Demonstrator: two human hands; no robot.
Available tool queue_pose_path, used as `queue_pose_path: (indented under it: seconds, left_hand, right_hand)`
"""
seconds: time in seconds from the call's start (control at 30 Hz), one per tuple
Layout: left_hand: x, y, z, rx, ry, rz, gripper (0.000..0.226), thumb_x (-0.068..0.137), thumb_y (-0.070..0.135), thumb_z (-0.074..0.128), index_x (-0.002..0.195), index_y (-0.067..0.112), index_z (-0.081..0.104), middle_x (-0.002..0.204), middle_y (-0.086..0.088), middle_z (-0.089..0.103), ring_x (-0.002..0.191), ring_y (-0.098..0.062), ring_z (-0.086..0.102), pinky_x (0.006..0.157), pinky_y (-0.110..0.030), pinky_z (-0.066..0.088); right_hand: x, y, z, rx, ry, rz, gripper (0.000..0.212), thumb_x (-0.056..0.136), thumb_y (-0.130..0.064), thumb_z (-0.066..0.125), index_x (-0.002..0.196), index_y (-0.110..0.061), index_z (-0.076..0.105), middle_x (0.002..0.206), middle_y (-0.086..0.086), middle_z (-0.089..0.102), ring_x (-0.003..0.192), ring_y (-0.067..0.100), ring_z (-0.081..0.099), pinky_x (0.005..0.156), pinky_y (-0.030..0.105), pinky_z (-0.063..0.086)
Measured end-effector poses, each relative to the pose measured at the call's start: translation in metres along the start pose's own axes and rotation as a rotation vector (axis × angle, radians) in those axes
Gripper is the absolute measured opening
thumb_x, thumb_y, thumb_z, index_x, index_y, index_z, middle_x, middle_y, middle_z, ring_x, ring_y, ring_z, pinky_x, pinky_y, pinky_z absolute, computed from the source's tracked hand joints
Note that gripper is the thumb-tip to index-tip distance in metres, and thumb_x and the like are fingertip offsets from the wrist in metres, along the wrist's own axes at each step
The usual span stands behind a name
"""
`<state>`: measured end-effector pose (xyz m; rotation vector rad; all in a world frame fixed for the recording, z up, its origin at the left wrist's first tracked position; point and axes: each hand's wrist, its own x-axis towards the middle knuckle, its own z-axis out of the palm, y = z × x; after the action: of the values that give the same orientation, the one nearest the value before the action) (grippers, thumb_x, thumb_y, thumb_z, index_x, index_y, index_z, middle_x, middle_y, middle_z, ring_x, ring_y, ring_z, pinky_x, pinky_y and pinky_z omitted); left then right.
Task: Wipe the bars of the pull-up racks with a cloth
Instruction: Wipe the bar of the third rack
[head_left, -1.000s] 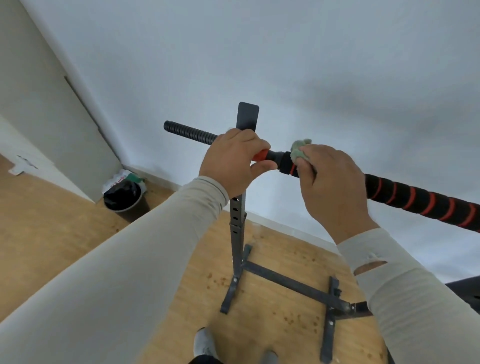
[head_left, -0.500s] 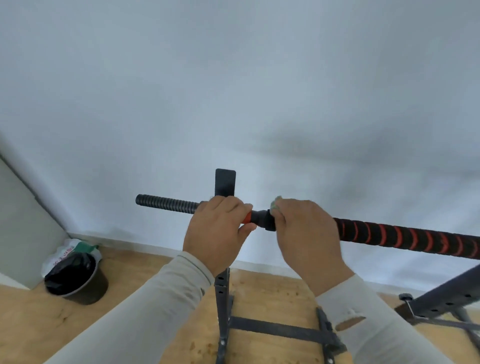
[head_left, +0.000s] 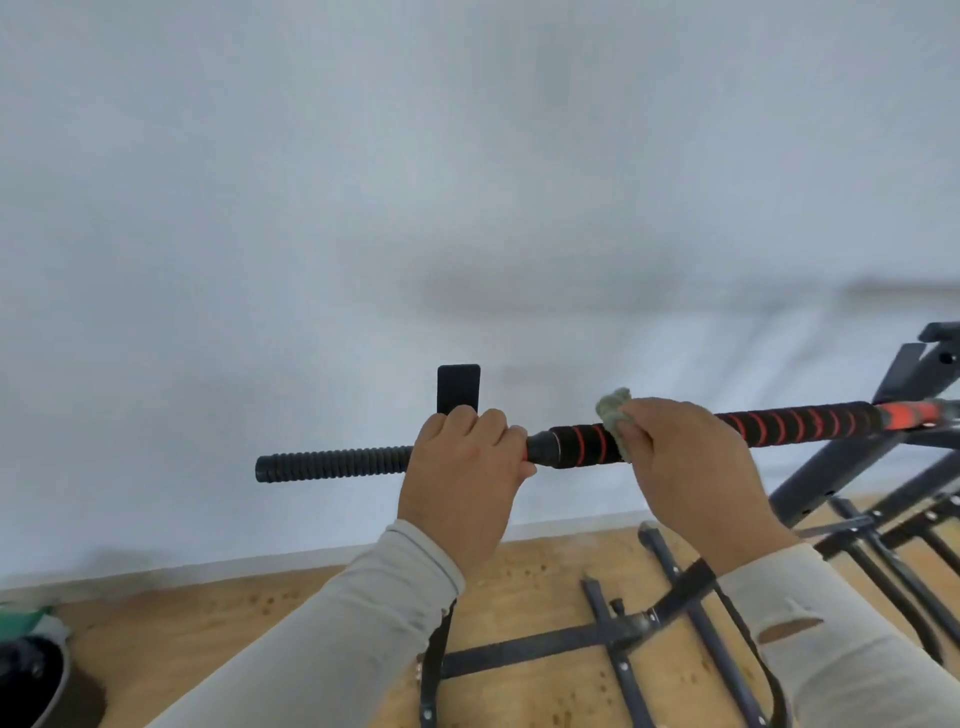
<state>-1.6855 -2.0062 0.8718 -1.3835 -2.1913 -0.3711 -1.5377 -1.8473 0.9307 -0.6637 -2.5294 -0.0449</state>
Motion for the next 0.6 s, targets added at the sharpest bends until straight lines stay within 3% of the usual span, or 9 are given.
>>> queue_pose_path:
  seconds: [0.07, 0.13, 0.2, 0.27, 0.37, 0.43, 0.53, 0.6]
  left_hand:
    - [0.001, -0.002, 0.000, 0.007, -0.006, 0.013, 0.030, 0.098, 0.048, 0.049, 0.099, 0.023, 0.066, 0.085, 0.005, 0.056, 0.078, -0.023, 0.049, 0.075, -0.038, 0.044]
    - [0.002, -0.003, 0.000, 0.011, 0.000, 0.023, 0.028, 0.098, 0.046, 0.051, 0.095, 0.022, 0.065, 0.083, 0.004, 0.056, 0.076, -0.023, 0.049, 0.073, -0.039, 0.043]
    - [0.003, -0.002, -0.003, 0.007, 0.004, 0.020, 0.026, 0.098, 0.043, 0.053, 0.093, 0.020, 0.064, 0.082, 0.002, 0.055, 0.076, -0.024, 0.049, 0.072, -0.038, 0.042]
    - [0.001, -0.001, -0.007, -0.006, -0.023, 0.033, 0.026, 0.097, 0.041, 0.055, 0.103, 0.018, 0.065, 0.088, 0.001, 0.060, 0.082, -0.024, 0.053, 0.075, -0.039, 0.045]
    - [-0.015, -0.009, -0.019, -0.132, -0.027, 0.076, 0.051, 0.093, 0.041, 0.062, 0.136, 0.014, 0.056, 0.126, -0.004, 0.066, 0.116, -0.025, 0.060, 0.099, -0.041, 0.050]
    - [-0.035, -0.021, -0.036, -0.269, 0.029, 0.060, 0.053, 0.095, 0.038, 0.063, 0.143, 0.016, 0.053, 0.145, -0.002, 0.055, 0.135, -0.020, 0.050, 0.114, -0.038, 0.041]
    - [-0.070, -0.050, -0.058, -0.505, 0.186, -0.311, 0.043, 0.096, 0.036, 0.062, 0.136, 0.025, 0.056, 0.145, 0.010, 0.052, 0.135, -0.006, 0.045, 0.115, -0.023, 0.033]
    - [-0.086, -0.065, -0.064, -0.646, 0.303, -0.638, 0.040, 0.096, 0.039, 0.063, 0.134, 0.028, 0.054, 0.139, 0.013, 0.051, 0.131, -0.008, 0.047, 0.110, -0.028, 0.040]
  right_hand:
    - [-0.005, -0.022, 0.011, 0.066, -0.026, 0.024, 0.017, 0.101, -0.015, 0.057, 0.088, -0.020, 0.067, 0.082, -0.004, 0.073, 0.074, 0.021, 0.065, 0.068, 0.038, 0.058]
    - [-0.012, -0.045, 0.023, 0.132, -0.011, -0.011, 0.021, 0.101, -0.020, 0.054, 0.102, -0.018, 0.075, 0.105, -0.004, 0.077, 0.094, 0.020, 0.069, 0.084, 0.033, 0.055]
    - [-0.013, -0.058, 0.025, 0.177, 0.003, -0.054, 0.023, 0.100, -0.025, 0.054, 0.106, -0.019, 0.077, 0.108, -0.007, 0.077, 0.100, 0.016, 0.069, 0.089, 0.027, 0.050]
    - [-0.012, -0.062, 0.018, 0.215, -0.004, -0.038, 0.019, 0.102, -0.023, 0.057, 0.094, -0.025, 0.075, 0.096, -0.013, 0.075, 0.092, 0.012, 0.067, 0.083, 0.023, 0.047]
    - [-0.002, -0.062, 0.007, 0.295, -0.070, 0.060, 0.035, 0.103, -0.027, 0.053, 0.068, -0.030, 0.053, 0.063, -0.015, 0.058, 0.066, 0.006, 0.055, 0.060, 0.027, 0.040]
    - [0.000, -0.063, 0.006, 0.347, -0.076, 0.070, 0.036, 0.104, -0.031, 0.050, 0.068, -0.026, 0.054, 0.065, -0.012, 0.061, 0.068, 0.007, 0.060, 0.061, 0.030, 0.048]
    - [-0.003, -0.073, 0.007, 0.345, -0.076, 0.035, 0.035, 0.103, -0.043, 0.040, 0.077, -0.032, 0.061, 0.086, -0.015, 0.069, 0.095, 0.012, 0.064, 0.087, 0.036, 0.051]
    - [-0.002, -0.077, 0.010, 0.278, -0.049, 0.043, 0.039, 0.102, -0.045, 0.037, 0.089, -0.029, 0.070, 0.090, -0.011, 0.064, 0.093, 0.017, 0.056, 0.086, 0.034, 0.045]
